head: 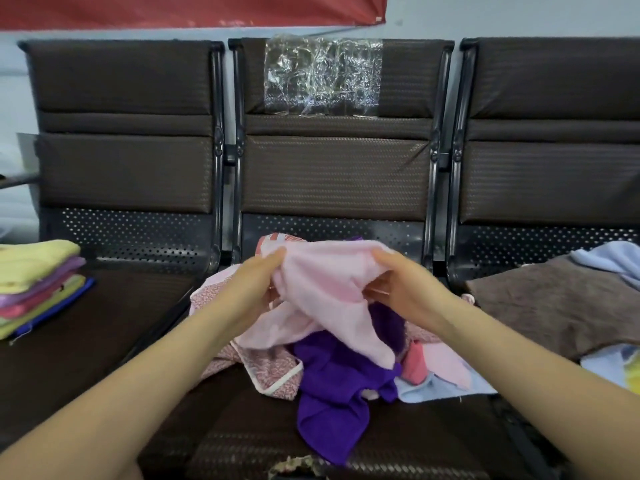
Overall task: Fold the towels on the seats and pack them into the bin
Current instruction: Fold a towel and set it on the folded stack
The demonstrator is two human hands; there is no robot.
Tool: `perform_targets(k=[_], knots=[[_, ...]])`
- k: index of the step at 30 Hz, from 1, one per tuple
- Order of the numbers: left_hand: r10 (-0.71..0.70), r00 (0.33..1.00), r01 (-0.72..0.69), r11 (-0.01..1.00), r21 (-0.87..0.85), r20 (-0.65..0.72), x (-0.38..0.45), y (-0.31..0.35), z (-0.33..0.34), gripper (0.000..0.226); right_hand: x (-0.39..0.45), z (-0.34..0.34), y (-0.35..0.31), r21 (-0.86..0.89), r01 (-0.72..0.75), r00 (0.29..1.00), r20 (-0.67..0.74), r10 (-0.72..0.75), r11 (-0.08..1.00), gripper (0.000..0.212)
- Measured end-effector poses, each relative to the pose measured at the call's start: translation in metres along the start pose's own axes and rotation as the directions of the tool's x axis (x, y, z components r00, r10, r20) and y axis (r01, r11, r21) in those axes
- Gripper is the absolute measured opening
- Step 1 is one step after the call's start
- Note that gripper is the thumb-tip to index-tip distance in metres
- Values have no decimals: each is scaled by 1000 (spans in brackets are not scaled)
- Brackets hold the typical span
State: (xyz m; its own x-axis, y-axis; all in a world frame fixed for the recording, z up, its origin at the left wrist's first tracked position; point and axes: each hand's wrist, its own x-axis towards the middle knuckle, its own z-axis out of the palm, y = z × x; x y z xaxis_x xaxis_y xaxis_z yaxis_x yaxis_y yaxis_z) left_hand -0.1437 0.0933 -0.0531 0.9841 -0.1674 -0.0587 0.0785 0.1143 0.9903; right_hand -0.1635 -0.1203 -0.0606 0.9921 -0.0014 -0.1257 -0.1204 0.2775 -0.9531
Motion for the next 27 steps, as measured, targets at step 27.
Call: perform_targets(k=[27], knots=[[-334, 937, 270, 520, 810, -98, 10, -50, -37, 53, -39, -89, 16, -838, -290, 954, -213, 212, 462, 35]])
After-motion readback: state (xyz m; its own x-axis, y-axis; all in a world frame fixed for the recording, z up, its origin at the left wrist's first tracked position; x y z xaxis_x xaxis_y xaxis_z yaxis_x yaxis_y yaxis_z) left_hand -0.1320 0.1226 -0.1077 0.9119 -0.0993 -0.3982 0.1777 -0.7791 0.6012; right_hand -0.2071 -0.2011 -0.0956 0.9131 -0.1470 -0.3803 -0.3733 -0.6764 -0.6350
